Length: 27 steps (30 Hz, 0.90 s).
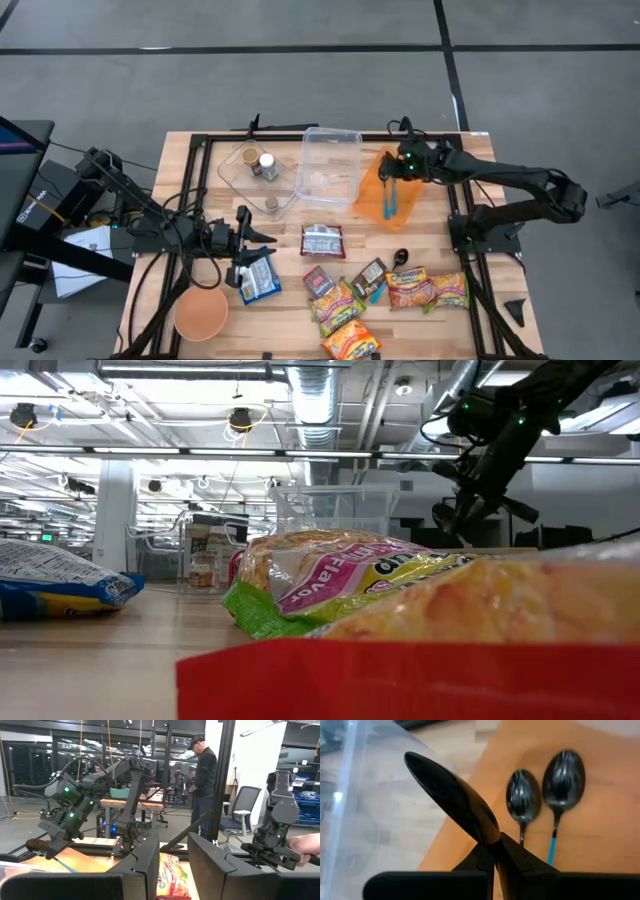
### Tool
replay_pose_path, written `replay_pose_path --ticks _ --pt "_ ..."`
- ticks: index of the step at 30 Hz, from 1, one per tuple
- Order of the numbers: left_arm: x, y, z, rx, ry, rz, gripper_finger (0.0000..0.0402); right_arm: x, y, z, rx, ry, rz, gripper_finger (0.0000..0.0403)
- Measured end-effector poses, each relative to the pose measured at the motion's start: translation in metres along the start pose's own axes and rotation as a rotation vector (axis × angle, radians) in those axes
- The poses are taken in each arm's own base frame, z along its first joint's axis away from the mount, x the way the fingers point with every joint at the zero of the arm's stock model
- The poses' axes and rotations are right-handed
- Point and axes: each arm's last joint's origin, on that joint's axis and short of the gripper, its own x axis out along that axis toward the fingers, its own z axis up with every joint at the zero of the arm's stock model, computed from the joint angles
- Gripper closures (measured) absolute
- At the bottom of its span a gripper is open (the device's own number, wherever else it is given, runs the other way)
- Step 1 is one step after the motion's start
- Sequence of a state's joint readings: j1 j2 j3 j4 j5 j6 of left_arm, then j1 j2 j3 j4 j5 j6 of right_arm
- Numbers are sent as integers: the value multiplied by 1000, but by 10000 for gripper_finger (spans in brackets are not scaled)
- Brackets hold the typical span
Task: Pick & Place Food Item
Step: Put the blue spoon into the orange bin
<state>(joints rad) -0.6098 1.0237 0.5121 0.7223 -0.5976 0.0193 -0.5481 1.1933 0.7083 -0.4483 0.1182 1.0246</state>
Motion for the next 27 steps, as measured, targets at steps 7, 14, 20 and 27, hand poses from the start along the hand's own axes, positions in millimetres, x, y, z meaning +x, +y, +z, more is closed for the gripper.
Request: replay_pose_path --ticks 7,14,20,27 --pt "0 0 0 1 0 0 307 16 -4 -6 -3 45 -59 401" --pt "0 0 0 2 0 1 307 22 -1 -5 -33 39 -42 395" --pt "0 0 0 4 4 1 307 22 -1 -5 -77 26 -47 379" --pt "0 0 -1 8 9 0 307 22 -1 -4 -97 13 -54 338"
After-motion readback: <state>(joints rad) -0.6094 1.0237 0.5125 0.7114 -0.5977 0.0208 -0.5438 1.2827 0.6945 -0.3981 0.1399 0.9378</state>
